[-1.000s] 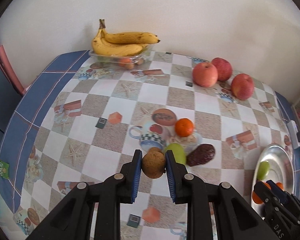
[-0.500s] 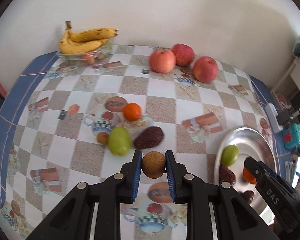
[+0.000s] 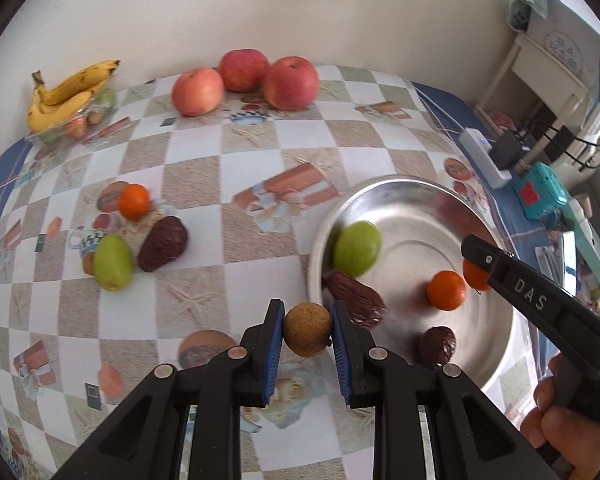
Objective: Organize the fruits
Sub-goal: 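Carry the brown fruit over the steel plate with the left gripper while the right gripper carries the tangerine, then open the left gripper to drop the brown fruit while the right gripper releases the tangerine into the plate, then withdraw both grippers from the plate toward the remaining fruit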
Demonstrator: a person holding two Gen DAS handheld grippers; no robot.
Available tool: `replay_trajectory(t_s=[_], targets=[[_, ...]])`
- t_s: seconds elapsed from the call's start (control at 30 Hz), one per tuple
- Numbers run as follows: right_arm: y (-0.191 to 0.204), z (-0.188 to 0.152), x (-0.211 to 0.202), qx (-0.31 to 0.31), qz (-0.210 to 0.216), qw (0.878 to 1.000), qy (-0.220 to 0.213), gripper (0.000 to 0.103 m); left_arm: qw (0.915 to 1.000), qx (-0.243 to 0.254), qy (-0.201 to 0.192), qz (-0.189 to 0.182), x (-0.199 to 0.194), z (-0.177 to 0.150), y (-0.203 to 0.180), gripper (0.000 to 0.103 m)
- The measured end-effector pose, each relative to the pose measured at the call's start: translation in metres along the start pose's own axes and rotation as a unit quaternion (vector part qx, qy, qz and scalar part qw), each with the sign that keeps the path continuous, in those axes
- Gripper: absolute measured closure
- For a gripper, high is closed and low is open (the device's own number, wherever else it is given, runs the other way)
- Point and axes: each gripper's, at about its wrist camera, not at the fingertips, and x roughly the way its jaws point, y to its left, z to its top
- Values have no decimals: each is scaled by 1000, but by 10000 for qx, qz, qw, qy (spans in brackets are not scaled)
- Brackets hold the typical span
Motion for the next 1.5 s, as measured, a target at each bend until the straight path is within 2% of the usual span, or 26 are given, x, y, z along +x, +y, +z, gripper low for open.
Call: replay_trajectory(t_s=[0.2, 0.4, 0.87, 1.07, 1.2, 1.33, 1.5], targets=[[-23, 2, 1, 194, -54, 9998, -23, 67, 9993, 276, -28, -237, 1, -3, -24, 78], [-31, 2, 0, 242, -55, 9997, -43, 67, 9985, 503, 27, -217, 6, -7, -36, 77], [-31, 0, 5, 219, -206, 9995, -4, 67, 9984, 418, 178, -341, 10, -6, -35, 76], [-32, -1, 6, 233, -252, 9994, -30, 60, 9985, 387, 238, -305, 12, -6, -32, 75], [-33, -1, 6, 222, -253, 9994, -19, 60, 9989, 176, 400, -189, 17, -6, -21, 74], [-32, -1, 7, 194, -234, 9995, 4, 60, 9977, -337, 581, -82, 23, -4, 3, 73], [-27, -2, 8, 102, -225, 9997, 36, 60, 9944, -899, 546, 40, 19, -1, 35, 72]])
